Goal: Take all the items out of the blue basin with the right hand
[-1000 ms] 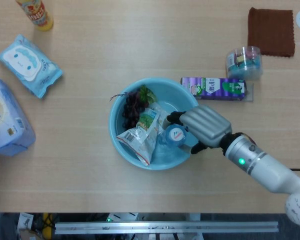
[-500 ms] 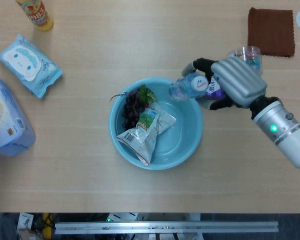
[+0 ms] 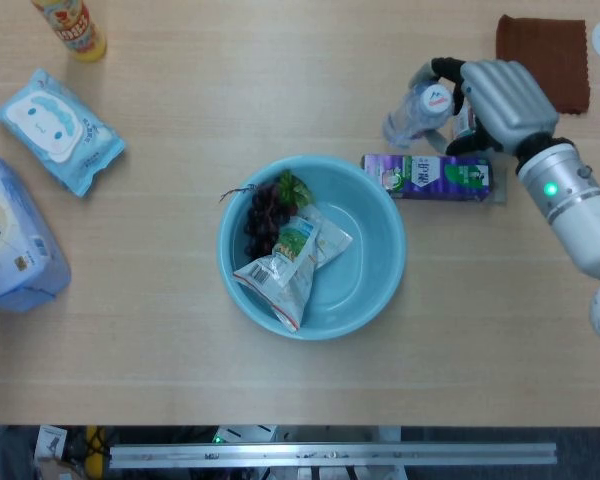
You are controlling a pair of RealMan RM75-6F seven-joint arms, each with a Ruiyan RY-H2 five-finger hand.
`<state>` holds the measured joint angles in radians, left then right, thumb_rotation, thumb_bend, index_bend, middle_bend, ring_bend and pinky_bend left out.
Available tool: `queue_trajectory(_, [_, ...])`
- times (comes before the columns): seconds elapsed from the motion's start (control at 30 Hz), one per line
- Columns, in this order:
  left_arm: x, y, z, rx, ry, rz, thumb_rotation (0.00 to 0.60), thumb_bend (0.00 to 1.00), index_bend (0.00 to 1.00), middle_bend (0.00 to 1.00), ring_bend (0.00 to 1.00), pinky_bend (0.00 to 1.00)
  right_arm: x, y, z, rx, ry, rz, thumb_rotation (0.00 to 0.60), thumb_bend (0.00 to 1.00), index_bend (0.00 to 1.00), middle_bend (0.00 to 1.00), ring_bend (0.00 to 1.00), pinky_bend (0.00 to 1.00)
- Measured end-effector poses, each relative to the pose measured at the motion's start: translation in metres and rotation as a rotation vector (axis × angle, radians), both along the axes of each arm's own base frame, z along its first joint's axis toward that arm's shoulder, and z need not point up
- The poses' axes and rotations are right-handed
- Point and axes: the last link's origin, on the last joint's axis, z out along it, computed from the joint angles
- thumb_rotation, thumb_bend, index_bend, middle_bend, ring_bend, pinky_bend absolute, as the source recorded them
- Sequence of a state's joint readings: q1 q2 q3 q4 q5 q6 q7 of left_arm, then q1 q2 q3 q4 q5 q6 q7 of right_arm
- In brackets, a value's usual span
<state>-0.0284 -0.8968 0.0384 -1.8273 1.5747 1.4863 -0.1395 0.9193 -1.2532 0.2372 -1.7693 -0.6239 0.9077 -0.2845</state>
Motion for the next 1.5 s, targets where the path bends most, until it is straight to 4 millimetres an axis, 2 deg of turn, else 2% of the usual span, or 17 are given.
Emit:
queue_trajectory(0.27, [-0.001,0.0,-0.001,-0.006,-0.001,0.011,0.6,0.05,0.1,0.16,0.12,0.17,-0.013,-0.025,-0.027,0.006,0.042,-0.081,0.6,0.34,0.51,0.43,0.51,0.83])
queue_trajectory(0.43, [-0.001,0.001,-0.004,-0.016,-0.008,0.011,0.6,0.05,0.1,0.16,0.12,0.17,-0.015,-0.031,-0.044,0.024,0.057,-0.106,0.6,0.34,0.51,0.43,0.51,0.83])
queue_trajectory(0.77, [-0.005,0.002,-0.006,-0.023,-0.01,0.025,0.6,0.05,0.1,0.16,0.12,0.17,-0.014,-0.039,-0.059,0.035,0.087,-0.123,0.6,0.33,0.49,0.4,0.47,0.78])
queue_trajectory(0.93, [-0.005,0.003,-0.007,-0.027,-0.012,0.023,0.6,0.05,0.1,0.16,0.12,0.17,-0.017,-0.039,-0.062,0.051,0.095,-0.13,0.6,0.29,0.39,0.36,0.43,0.73])
queue_trajectory(1.13, [-0.004,0.003,-0.007,-0.027,-0.013,0.019,0.6,0.05,0.1,0.16,0.12,0.17,-0.019,-0.038,-0.059,0.074,0.087,-0.129,0.6,0.2,0.1,0.18,0.26,0.6])
queue_trajectory(1.2, [-0.004,0.003,-0.007,-0.027,-0.013,0.017,0.6,0.05,0.1,0.16,0.12,0.17,-0.019,-0.038,-0.056,0.077,0.085,-0.126,0.6,0.18,0.03,0.14,0.22,0.57])
queue_trajectory(1.3, [-0.003,0.003,-0.007,-0.028,-0.013,0.016,0.6,0.05,0.1,0.16,0.12,0.17,-0.019,-0.038,-0.053,0.078,0.082,-0.121,0.6,0.17,0.0,0.11,0.2,0.55])
queue_trajectory(1.5, [-0.002,0.003,-0.006,-0.021,-0.012,0.012,0.6,0.05,0.1,0.16,0.12,0.17,-0.012,-0.032,-0.043,0.067,0.055,-0.085,0.6,0.16,0.0,0.08,0.17,0.51])
